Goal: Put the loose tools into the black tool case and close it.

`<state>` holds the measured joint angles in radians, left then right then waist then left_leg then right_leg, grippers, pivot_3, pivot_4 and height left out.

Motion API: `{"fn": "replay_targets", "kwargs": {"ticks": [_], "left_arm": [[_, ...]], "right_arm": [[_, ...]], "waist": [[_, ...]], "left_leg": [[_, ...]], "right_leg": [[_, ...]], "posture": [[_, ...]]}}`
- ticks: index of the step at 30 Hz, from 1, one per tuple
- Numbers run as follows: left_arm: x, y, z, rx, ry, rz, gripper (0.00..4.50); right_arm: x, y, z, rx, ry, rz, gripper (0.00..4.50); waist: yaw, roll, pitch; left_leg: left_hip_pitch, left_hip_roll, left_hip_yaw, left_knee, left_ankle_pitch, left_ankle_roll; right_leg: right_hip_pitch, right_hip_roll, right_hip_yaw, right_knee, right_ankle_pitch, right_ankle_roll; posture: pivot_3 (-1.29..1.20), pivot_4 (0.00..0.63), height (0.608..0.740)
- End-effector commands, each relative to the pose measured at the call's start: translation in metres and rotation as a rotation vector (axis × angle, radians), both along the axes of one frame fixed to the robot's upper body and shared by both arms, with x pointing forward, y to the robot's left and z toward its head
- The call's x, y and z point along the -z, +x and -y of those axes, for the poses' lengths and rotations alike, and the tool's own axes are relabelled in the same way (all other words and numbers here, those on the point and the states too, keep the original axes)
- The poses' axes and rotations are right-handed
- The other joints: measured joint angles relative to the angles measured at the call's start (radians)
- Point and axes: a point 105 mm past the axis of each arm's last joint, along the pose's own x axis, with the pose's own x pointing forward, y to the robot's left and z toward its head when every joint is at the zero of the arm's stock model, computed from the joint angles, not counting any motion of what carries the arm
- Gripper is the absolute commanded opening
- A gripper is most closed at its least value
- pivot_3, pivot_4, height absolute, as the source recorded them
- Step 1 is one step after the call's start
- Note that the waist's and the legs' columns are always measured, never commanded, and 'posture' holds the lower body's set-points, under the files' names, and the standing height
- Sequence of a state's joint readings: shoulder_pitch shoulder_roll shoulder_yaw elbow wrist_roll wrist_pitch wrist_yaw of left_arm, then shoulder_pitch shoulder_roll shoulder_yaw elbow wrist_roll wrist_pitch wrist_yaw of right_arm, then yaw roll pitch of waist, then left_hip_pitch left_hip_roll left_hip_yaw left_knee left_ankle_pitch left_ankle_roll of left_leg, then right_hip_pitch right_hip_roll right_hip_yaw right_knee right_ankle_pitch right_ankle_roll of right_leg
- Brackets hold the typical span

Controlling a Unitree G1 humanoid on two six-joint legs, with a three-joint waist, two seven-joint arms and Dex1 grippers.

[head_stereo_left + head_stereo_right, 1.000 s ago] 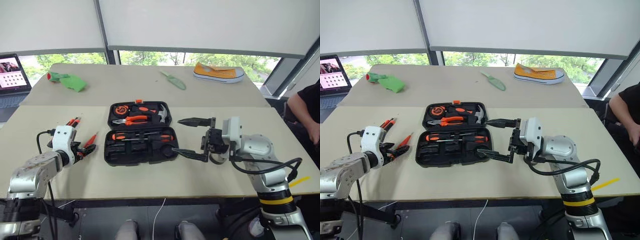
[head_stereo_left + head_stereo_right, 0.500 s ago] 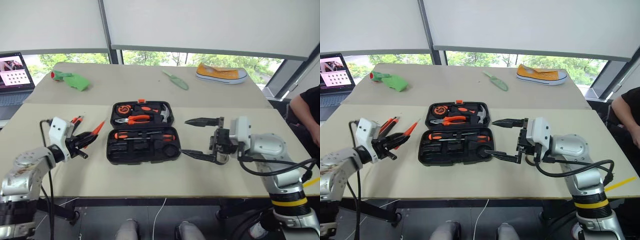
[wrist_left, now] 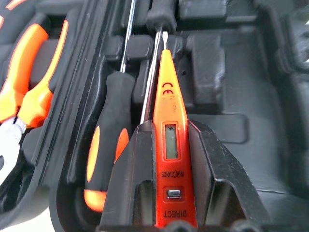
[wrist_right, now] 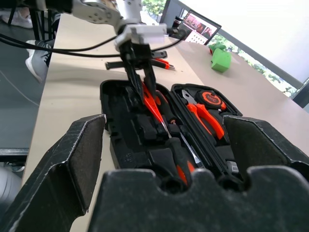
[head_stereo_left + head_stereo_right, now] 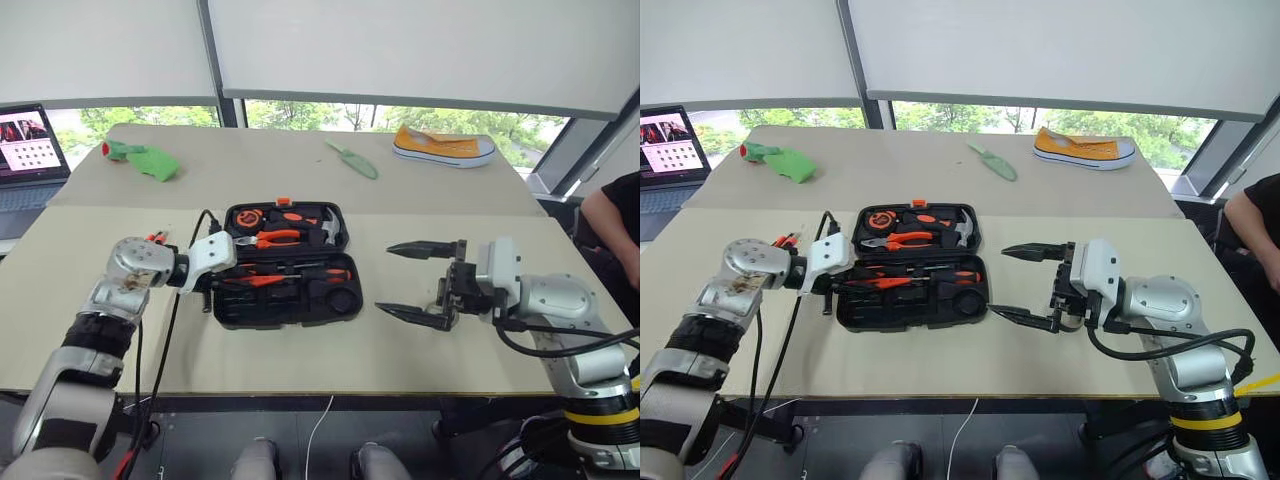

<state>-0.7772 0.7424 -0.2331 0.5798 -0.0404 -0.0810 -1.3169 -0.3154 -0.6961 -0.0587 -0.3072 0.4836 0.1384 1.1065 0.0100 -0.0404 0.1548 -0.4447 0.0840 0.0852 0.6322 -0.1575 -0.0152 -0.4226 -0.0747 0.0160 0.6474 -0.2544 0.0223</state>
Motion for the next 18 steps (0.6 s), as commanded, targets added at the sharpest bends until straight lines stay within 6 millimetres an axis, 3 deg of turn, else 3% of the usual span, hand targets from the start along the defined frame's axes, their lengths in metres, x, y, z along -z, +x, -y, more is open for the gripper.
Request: {"fn": "replay_targets", "kwargs": {"ticks": [1,11,18], "left_arm": [[0.001,0.002,0.000,0.043,0.049,0.019,0.47],[0.005,0.001,0.010,0.116,0.041,0.013,0.47],[0.022,0.000,-0.005,0.079,0.185,-0.043,0.47]], "right_arm": [[-0.011,-0.004,0.005,0.016,0.008,0.046,4.50],[-0.007,-0.004,0.004,0.029,0.013,0.037,4.50],[-0.006,-0.004,0.003,0.032,0.017,0.033,4.50]], "waist": [[0.001,0.000,0.000],[0.002,0.000,0.000],[0.002,0.000,0.000]], "left_leg": [[0.000,0.000,0.000,0.000,0.000,0.000],[0.000,0.000,0.000,0.004,0.000,0.000],[0.000,0.000,0.000,0.005,0.000,0.000]], "right_leg": [[0.000,0.000,0.000,0.000,0.000,0.000],[0.002,0.000,0.000,0.001,0.001,0.001],[0.002,0.000,0.000,0.001,0.001,0.002]], "posture": [[0.00,0.150,0.740],[0.00,0.150,0.740],[0.00,0.150,0.740]]}}
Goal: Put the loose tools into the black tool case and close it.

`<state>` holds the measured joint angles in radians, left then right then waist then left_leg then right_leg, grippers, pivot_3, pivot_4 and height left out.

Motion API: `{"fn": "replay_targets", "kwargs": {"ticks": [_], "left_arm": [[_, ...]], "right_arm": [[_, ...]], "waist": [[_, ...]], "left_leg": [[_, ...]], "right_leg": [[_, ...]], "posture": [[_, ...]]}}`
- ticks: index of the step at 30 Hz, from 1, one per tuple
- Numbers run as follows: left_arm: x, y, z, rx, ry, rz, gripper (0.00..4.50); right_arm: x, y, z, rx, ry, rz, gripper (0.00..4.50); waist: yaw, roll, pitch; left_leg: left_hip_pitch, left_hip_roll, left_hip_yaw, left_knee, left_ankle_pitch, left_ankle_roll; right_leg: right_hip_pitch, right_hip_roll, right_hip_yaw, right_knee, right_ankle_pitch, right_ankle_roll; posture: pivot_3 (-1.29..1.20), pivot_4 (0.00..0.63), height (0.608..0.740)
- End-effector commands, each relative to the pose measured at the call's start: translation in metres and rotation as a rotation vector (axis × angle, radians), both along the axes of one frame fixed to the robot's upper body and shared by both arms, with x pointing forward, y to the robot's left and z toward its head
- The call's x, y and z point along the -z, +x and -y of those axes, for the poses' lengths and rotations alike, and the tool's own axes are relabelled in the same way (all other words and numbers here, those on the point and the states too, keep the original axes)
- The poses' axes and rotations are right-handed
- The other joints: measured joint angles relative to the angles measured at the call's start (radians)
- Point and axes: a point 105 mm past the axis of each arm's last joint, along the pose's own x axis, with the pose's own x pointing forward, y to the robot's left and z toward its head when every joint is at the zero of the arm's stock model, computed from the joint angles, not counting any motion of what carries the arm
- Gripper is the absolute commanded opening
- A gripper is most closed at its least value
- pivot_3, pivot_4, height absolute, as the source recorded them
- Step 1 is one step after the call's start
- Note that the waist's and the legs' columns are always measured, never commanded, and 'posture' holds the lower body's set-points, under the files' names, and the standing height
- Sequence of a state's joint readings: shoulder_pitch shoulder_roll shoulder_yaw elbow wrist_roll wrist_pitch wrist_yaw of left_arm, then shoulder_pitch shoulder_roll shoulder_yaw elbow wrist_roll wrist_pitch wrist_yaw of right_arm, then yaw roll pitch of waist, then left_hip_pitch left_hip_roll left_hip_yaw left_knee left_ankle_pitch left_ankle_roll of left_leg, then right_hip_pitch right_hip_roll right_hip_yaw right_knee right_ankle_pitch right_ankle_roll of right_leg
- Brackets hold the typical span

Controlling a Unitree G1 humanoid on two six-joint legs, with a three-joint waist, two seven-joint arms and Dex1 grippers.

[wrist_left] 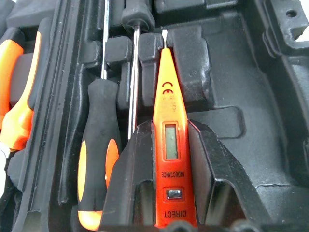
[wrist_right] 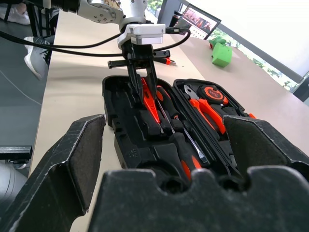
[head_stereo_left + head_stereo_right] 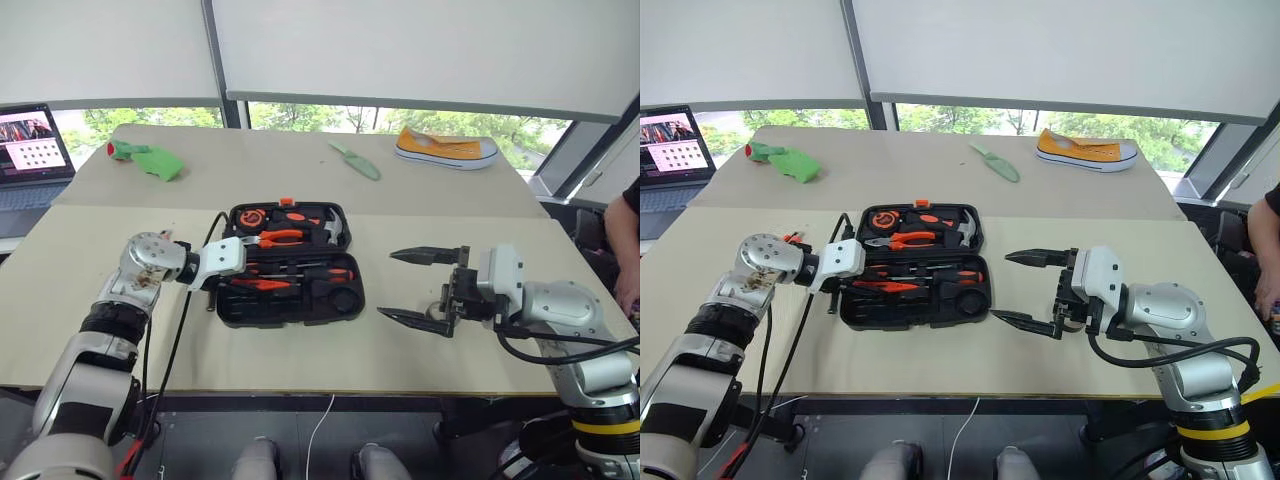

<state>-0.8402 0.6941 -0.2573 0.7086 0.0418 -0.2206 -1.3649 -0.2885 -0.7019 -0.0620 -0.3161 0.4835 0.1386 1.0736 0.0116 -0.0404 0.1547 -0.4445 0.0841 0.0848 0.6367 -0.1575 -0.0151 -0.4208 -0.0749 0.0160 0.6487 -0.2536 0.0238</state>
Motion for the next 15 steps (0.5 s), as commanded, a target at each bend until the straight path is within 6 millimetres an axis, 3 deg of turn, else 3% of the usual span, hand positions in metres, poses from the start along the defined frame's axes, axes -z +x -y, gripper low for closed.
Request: {"fn": "replay_targets", "kwargs": {"ticks": [1,6,7,9,12,15], "left_arm": [[0.015,-0.004,-0.013,-0.009,0.128,-0.055,0.47],[0.016,-0.010,-0.007,-0.006,0.041,-0.116,0.47],[0.014,-0.011,-0.006,0.012,0.028,-0.097,1.48],[0.012,-0.014,-0.007,0.040,0.024,-0.074,2.12],[-0.008,-0.012,-0.006,0.045,-0.117,-0.006,3.16],[-0.018,-0.011,-0.006,0.041,-0.183,0.007,3.16]], "right_arm": [[-0.009,-0.004,0.000,-0.003,0.008,0.043,4.50],[-0.008,-0.003,-0.001,-0.003,0.007,0.038,4.50],[-0.007,-0.004,-0.001,-0.004,0.006,0.036,4.50],[-0.007,-0.004,-0.001,-0.005,0.004,0.034,4.50],[-0.005,-0.006,0.004,-0.005,-0.010,0.017,4.50],[-0.003,-0.007,0.007,-0.005,-0.026,0.003,4.50]], "waist": [[-0.002,0.000,0.000],[-0.008,0.000,0.000],[-0.009,0.000,0.000],[-0.011,0.000,0.000],[-0.012,0.000,0.000],[-0.008,0.000,0.000]], "left_leg": [[0.000,0.000,0.000,0.000,0.000,0.000],[0.002,0.000,0.000,0.000,0.000,0.000],[0.002,0.000,0.000,0.000,0.000,0.000],[0.002,0.000,0.000,0.000,0.000,0.000],[0.002,0.000,0.000,0.000,0.000,0.001],[-0.001,0.000,0.000,0.001,0.000,0.001]], "right_leg": [[0.000,0.000,0.000,0.000,0.000,0.000],[0.001,0.000,0.000,0.001,0.000,0.000],[0.001,0.000,0.000,0.001,0.000,0.000],[0.001,0.000,0.001,0.001,0.000,0.000],[0.001,0.000,0.001,0.001,0.000,0.000],[-0.001,0.000,0.000,0.001,0.000,0.000]], "posture": [[0.00,0.150,0.740],[0.00,0.150,0.740],[0.00,0.150,0.740],[0.00,0.150,0.740],[0.00,0.150,0.740],[0.00,0.150,0.740]]}}
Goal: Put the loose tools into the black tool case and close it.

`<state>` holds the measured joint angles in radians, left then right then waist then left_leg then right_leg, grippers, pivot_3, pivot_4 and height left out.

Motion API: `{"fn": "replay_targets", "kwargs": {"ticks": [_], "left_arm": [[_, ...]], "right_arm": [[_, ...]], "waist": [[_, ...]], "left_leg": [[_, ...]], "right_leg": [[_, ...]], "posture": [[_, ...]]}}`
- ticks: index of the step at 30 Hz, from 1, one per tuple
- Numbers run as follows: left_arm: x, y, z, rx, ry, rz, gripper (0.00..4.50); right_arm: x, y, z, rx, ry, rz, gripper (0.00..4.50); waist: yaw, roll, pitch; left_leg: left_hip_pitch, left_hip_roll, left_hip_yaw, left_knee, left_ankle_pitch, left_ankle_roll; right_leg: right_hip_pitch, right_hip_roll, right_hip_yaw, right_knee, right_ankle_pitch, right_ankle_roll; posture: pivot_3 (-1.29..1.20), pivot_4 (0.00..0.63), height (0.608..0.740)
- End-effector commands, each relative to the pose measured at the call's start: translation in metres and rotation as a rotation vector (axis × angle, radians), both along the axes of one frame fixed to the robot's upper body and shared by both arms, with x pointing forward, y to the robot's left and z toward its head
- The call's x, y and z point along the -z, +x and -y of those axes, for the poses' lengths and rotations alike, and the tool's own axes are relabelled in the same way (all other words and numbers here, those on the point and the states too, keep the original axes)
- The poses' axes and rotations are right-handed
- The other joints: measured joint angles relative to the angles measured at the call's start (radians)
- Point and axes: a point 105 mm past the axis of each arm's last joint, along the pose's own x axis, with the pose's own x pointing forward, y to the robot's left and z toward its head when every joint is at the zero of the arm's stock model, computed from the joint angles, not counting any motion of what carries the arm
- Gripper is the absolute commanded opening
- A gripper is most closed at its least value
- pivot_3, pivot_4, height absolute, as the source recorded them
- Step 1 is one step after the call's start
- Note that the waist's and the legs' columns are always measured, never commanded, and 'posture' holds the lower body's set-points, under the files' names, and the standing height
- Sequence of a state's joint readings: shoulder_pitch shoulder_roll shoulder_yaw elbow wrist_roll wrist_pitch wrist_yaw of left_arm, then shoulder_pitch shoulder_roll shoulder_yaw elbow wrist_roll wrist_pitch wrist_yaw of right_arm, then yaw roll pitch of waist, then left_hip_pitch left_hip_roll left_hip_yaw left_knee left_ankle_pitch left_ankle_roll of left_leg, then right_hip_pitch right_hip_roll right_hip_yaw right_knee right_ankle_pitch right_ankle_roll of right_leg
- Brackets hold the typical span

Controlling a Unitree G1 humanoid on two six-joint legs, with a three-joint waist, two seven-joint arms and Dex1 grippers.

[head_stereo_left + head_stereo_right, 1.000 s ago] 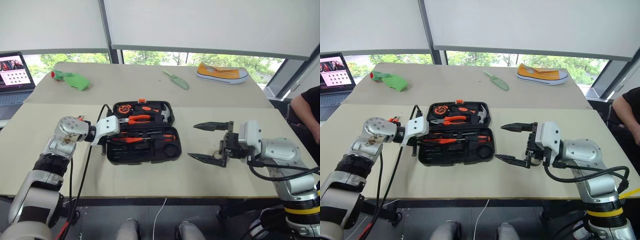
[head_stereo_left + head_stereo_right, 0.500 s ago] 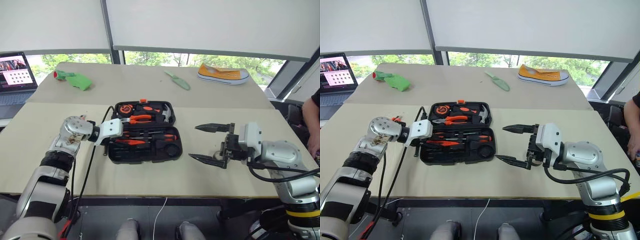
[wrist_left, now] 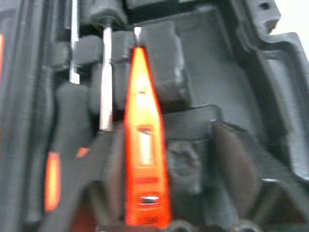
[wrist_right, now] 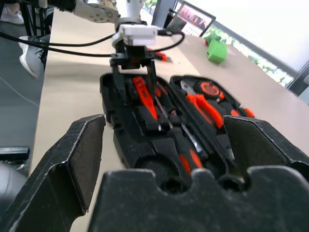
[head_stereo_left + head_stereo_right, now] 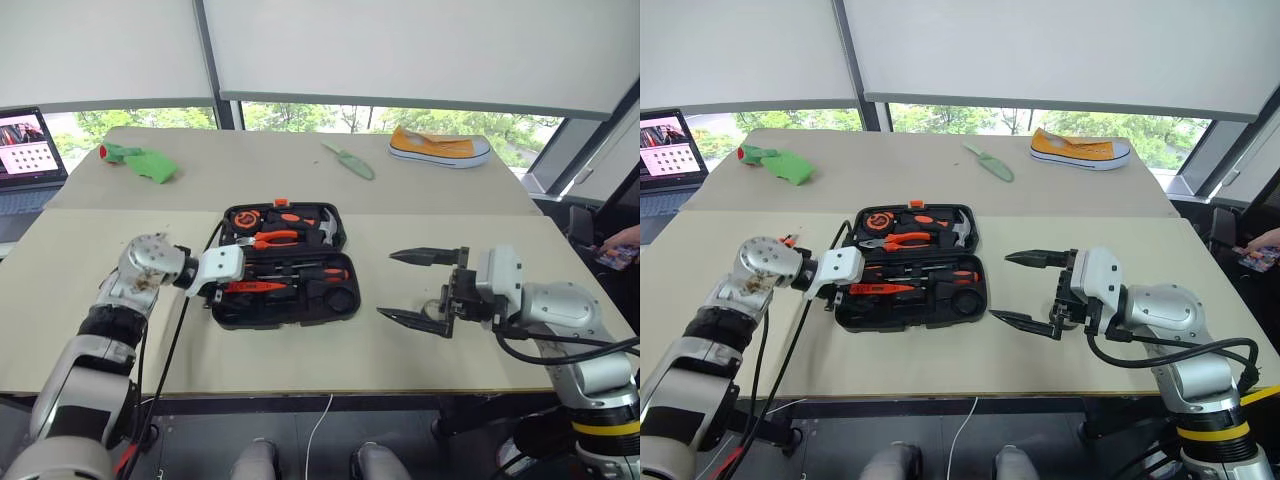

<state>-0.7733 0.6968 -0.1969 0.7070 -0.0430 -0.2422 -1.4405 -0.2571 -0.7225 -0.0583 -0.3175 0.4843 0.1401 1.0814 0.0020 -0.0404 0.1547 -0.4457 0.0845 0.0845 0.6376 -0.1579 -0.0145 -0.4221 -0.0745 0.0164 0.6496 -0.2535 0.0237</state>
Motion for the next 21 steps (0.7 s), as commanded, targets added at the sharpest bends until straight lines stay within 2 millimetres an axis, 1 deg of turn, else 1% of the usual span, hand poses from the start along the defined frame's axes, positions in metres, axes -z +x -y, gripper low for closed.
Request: {"fn": "replay_targets", "kwargs": {"ticks": [1,3,5,6,7,8,9,10,12,13,16,21], "left_arm": [[-0.027,0.004,0.001,0.009,-0.101,0.090,3.16],[-0.031,0.005,0.005,-0.006,-0.194,0.097,3.16],[-0.033,0.011,0.009,-0.070,-0.311,0.098,2.65],[-0.033,0.013,0.011,-0.088,-0.341,0.099,2.48],[-0.032,0.015,0.012,-0.104,-0.360,0.104,2.10],[-0.029,0.016,0.014,-0.116,-0.370,0.098,1.62],[-0.026,0.017,0.015,-0.130,-0.369,0.091,1.34],[-0.023,0.017,0.016,-0.138,-0.367,0.081,0.89],[-0.017,0.017,0.017,-0.149,-0.353,0.066,0.19],[-0.013,0.017,0.018,-0.151,-0.340,0.063,0.04],[-0.004,0.013,0.019,-0.138,-0.304,0.055,0.04],[0.005,0.011,0.019,-0.149,-0.285,0.034,0.04]], "right_arm": [[-0.011,-0.005,0.004,-0.008,-0.004,0.035,4.50],[-0.011,-0.004,0.006,-0.003,-0.009,0.042,4.50],[-0.012,-0.003,0.005,0.010,0.010,0.043,4.50],[-0.012,-0.003,0.005,0.013,0.017,0.042,4.50],[-0.012,-0.003,0.004,0.012,0.020,0.040,4.50],[-0.011,-0.004,0.003,0.011,0.022,0.035,4.50],[-0.010,-0.005,0.002,0.010,0.023,0.031,4.50],[-0.009,-0.006,0.002,0.010,0.023,0.029,4.50],[-0.009,-0.006,0.002,0.013,0.026,0.026,4.50],[-0.009,-0.006,0.002,0.015,0.026,0.025,4.50],[-0.009,-0.007,0.004,0.024,0.027,0.021,4.50],[-0.006,-0.007,0.006,0.041,0.031,0.013,4.50]], "waist": [[0.003,0.000,0.000],[0.005,0.000,0.000],[0.010,0.000,0.000],[0.012,0.000,0.000],[0.011,0.000,0.000],[0.011,0.000,0.000],[0.010,0.000,0.000],[0.010,0.000,0.000],[0.010,0.000,0.000],[0.010,0.000,0.000],[0.010,0.000,0.000],[0.010,0.000,0.000]], "left_leg": [[0.000,0.000,0.000,0.001,0.000,0.000],[0.000,0.000,0.000,0.001,0.000,0.000],[0.000,0.000,0.000,0.002,0.000,0.000],[0.000,0.000,0.000,0.003,0.000,0.000],[0.000,0.000,0.000,0.004,0.000,0.000],[0.000,0.000,0.000,0.004,0.000,0.000],[0.000,0.000,0.000,0.005,0.000,0.000],[0.000,0.000,0.000,0.005,0.000,0.000],[0.000,0.000,0.000,0.005,0.000,0.000],[0.000,0.000,-0.001,0.005,0.000,0.000],[0.000,0.000,0.000,0.005,0.000,0.000],[0.000,0.000,0.000,0.005,0.000,0.000]], "right_leg": [[0.000,0.000,0.000,0.000,0.000,0.000],[0.001,0.000,0.000,0.000,0.000,0.001],[0.001,0.000,0.000,0.000,0.001,0.001],[0.002,-0.001,0.000,0.000,0.001,0.001],[0.002,-0.001,-0.001,0.000,0.001,0.002],[0.002,-0.001,0.000,0.000,0.001,0.002],[0.002,-0.001,0.000,0.000,0.001,0.002],[0.002,-0.001,0.000,0.000,0.001,0.002],[0.002,0.000,0.000,0.000,0.001,0.002],[0.002,0.000,0.000,0.000,0.001,0.002],[0.002,0.000,0.000,0.000,0.001,0.002],[0.002,0.000,0.000,0.000,0.001,0.002]], "posture": [[0.00,0.150,0.740],[0.00,0.150,0.740],[0.00,0.150,0.740],[0.00,0.150,0.740],[0.00,0.150,0.740],[0.00,0.150,0.740],[0.00,0.150,0.740],[0.00,0.150,0.740],[0.00,0.150,0.740],[0.00,0.150,0.740],[0.00,0.150,0.740],[0.00,0.150,0.740]]}}
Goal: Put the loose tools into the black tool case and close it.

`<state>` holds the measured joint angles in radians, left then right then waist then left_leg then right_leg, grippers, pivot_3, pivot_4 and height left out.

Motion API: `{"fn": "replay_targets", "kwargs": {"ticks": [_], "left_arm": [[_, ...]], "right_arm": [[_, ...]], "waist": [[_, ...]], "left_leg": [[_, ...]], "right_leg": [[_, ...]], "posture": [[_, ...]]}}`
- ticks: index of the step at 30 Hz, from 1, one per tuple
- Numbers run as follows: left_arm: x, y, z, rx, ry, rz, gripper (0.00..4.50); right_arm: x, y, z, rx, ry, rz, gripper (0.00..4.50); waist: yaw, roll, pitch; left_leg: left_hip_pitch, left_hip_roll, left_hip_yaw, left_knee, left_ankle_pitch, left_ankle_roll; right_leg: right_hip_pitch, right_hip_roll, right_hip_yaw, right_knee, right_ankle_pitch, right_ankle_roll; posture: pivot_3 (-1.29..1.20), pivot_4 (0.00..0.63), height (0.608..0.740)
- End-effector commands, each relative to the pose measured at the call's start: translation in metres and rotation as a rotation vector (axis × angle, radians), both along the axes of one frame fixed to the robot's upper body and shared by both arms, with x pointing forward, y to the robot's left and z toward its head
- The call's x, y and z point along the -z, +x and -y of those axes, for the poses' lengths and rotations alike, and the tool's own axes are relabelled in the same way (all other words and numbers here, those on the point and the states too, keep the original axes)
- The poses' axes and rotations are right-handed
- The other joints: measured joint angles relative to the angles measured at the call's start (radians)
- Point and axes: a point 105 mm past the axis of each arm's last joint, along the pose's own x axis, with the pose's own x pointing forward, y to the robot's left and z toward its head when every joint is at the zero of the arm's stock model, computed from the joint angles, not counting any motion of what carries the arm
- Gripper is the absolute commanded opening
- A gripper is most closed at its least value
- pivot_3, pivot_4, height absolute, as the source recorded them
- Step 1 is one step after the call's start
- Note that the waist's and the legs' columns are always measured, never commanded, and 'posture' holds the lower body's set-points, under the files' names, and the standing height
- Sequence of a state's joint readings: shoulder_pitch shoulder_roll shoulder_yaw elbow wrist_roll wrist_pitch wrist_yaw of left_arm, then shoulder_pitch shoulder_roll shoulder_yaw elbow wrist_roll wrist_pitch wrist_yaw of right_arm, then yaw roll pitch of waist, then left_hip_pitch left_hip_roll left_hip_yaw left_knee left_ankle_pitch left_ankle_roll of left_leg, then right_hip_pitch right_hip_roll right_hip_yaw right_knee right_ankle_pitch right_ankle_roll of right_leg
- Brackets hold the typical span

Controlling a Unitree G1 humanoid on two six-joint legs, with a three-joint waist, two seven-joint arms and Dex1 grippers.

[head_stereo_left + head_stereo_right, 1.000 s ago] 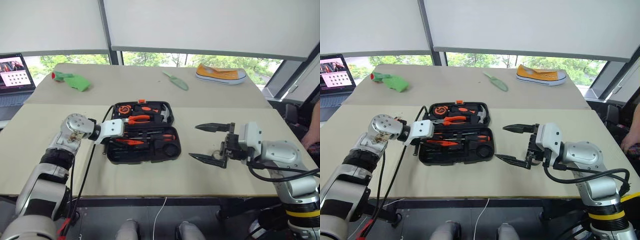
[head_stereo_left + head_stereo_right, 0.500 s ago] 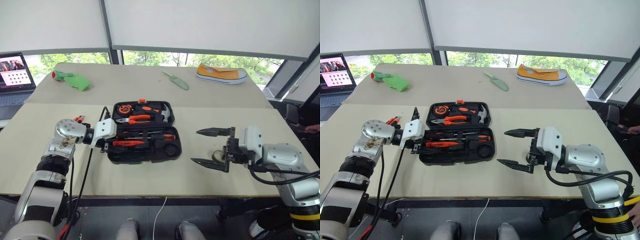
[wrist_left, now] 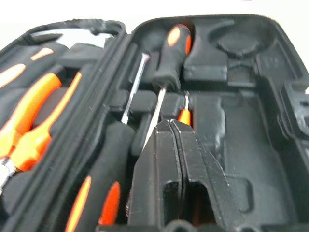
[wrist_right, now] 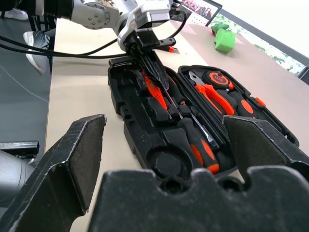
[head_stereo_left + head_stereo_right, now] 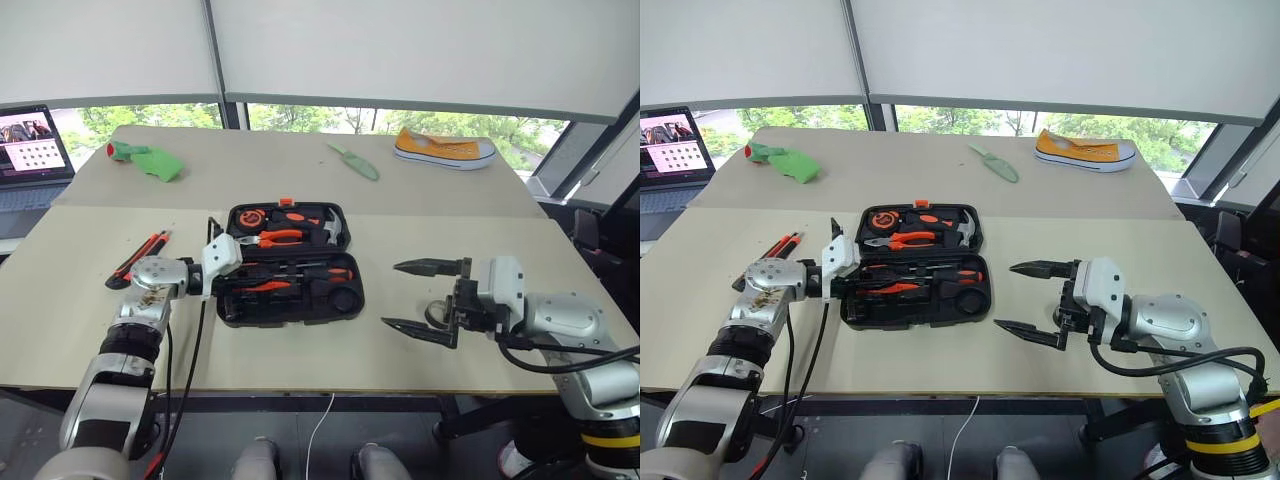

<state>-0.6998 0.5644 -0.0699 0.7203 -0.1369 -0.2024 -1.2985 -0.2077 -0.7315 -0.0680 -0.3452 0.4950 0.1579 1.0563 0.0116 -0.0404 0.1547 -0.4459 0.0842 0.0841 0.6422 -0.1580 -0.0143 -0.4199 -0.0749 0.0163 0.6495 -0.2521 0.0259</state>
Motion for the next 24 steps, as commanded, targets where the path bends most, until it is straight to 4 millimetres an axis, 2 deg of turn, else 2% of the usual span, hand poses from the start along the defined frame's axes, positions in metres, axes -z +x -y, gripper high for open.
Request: {"fn": "replay_targets", "kwargs": {"ticks": [1,7,10,12,15,18,20,24], "left_arm": [[0.003,0.000,-0.001,-0.013,0.044,0.010,0.04],[0.027,0.007,-0.006,-0.119,0.086,-0.067,0.04],[0.022,0.005,-0.002,-0.114,0.022,-0.075,0.04],[0.002,-0.001,0.002,-0.075,-0.106,-0.033,0.04],[-0.040,-0.013,-0.010,-0.082,-0.310,0.115,0.71],[-0.058,-0.031,-0.045,-0.216,-0.406,0.177,1.81],[-0.057,-0.044,-0.076,-0.360,-0.443,0.177,2.40],[-0.032,-0.087,-0.150,-0.752,-0.480,0.151,3.96]], "right_arm": [[-0.012,-0.004,0.003,0.017,0.024,0.045,4.50],[-0.011,-0.003,0.002,0.022,0.028,0.040,4.50],[-0.012,-0.003,0.003,0.022,0.031,0.039,4.50],[-0.012,-0.005,0.002,0.005,0.047,0.025,4.50],[-0.019,-0.004,0.005,0.018,0.115,0.000,4.50],[-0.018,-0.003,0.010,0.051,0.142,0.003,4.50],[-0.014,-0.004,0.012,0.060,0.155,0.020,4.50],[-0.002,-0.009,0.010,0.053,0.178,0.121,4.50]], "waist": [[0.001,0.000,0.000],[0.001,0.003,-0.002],[0.002,0.005,-0.003],[0.000,0.005,-0.003],[-0.006,0.004,-0.003],[-0.015,0.003,-0.002],[-0.021,0.003,-0.002],[-0.031,0.003,-0.002]], "left_leg": [[0.000,0.000,0.000,0.000,0.000,0.000],[0.003,0.000,0.000,0.000,0.000,0.000],[0.008,0.000,0.000,0.000,0.000,0.000],[0.009,0.000,-0.001,0.000,0.000,0.000],[0.009,0.000,0.000,0.000,0.000,0.000],[0.005,0.001,-0.001,0.000,-0.001,0.001],[0.005,0.001,-0.001,-0.001,-0.001,0.002],[0.007,0.001,0.000,-0.003,-0.002,0.002]], "right_leg": [[0.000,0.000,0.000,0.000,0.000,0.000],[0.003,0.000,0.000,0.000,0.000,0.000],[0.009,0.000,-0.001,0.000,0.000,0.001],[0.010,-0.001,-0.001,-0.001,-0.003,0.005],[0.010,-0.001,0.000,-0.001,0.000,0.000],[0.006,0.000,0.000,-0.001,0.000,-0.001],[0.006,0.000,0.000,-0.001,0.000,-0.001],[0.007,-0.001,0.000,-0.001,-0.001,0.000]], "posture": [[0.00,0.150,0.740],[0.00,0.150,0.740],[0.00,0.150,0.740],[0.00,0.150,0.740],[0.00,0.150,0.740],[0.00,0.150,0.740],[0.00,0.150,0.740],[0.00,0.150,0.740]]}}
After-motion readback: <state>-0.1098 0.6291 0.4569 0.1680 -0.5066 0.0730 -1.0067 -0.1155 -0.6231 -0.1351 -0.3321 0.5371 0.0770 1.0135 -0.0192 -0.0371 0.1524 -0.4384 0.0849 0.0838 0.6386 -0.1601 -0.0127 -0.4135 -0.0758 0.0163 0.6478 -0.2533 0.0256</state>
